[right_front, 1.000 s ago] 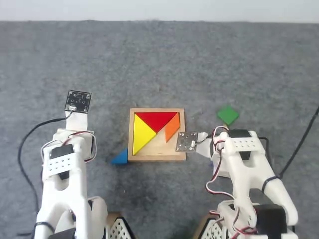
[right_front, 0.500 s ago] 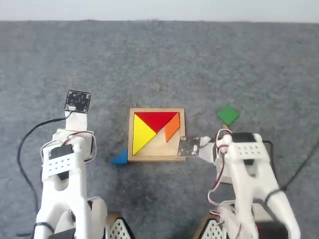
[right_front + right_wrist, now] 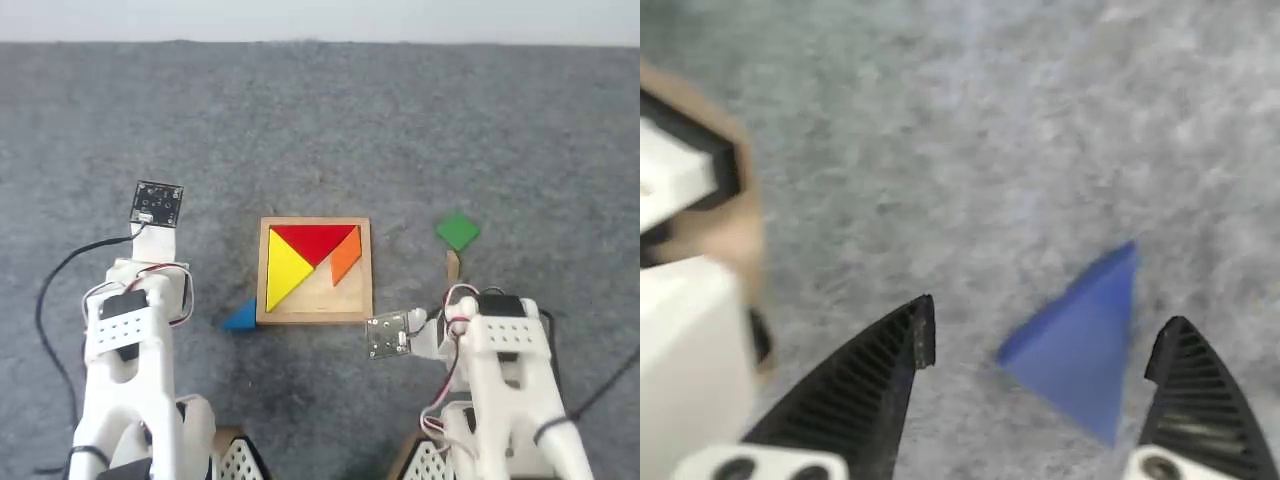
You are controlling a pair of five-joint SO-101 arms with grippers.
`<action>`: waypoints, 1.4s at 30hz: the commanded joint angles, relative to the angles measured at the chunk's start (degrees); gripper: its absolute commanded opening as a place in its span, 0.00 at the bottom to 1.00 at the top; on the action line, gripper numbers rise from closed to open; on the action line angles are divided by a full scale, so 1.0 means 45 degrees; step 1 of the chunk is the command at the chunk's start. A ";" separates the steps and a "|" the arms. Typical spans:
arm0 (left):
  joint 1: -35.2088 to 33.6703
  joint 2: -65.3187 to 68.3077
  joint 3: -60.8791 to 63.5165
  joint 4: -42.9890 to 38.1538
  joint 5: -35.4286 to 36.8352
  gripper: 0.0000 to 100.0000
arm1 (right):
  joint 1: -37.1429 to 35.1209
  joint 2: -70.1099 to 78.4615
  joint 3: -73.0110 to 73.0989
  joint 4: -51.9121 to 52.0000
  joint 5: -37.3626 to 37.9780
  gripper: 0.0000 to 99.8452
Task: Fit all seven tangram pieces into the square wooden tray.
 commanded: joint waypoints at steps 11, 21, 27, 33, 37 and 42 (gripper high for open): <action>-0.0059 -0.0391 -0.0049 -0.0254 -0.0156 0.02 | 0.1963 0.1846 -0.0860 -0.0967 0.2188 0.34; -0.0059 -0.0391 -0.0049 -0.0254 -0.0156 0.02 | 0.2647 0.1729 -0.0821 -0.1534 0.2813 0.27; -0.0059 -0.0391 -0.0049 -0.0254 -0.0156 0.02 | 0.2940 0.1748 -0.0742 -0.2002 0.2774 0.24; -0.0059 -0.0391 -0.0049 -0.0254 -0.0156 0.02 | 0.2979 0.1748 -0.0645 -0.2120 0.2774 0.23; -0.0059 -0.0391 -0.0049 -0.0254 -0.0156 0.02 | 0.2940 0.1748 -0.0645 -0.2139 0.2540 0.18; -0.0059 -0.0391 -0.0049 -0.0254 -0.0156 0.02 | 0.2706 0.1612 -0.0664 -0.2139 0.1973 0.10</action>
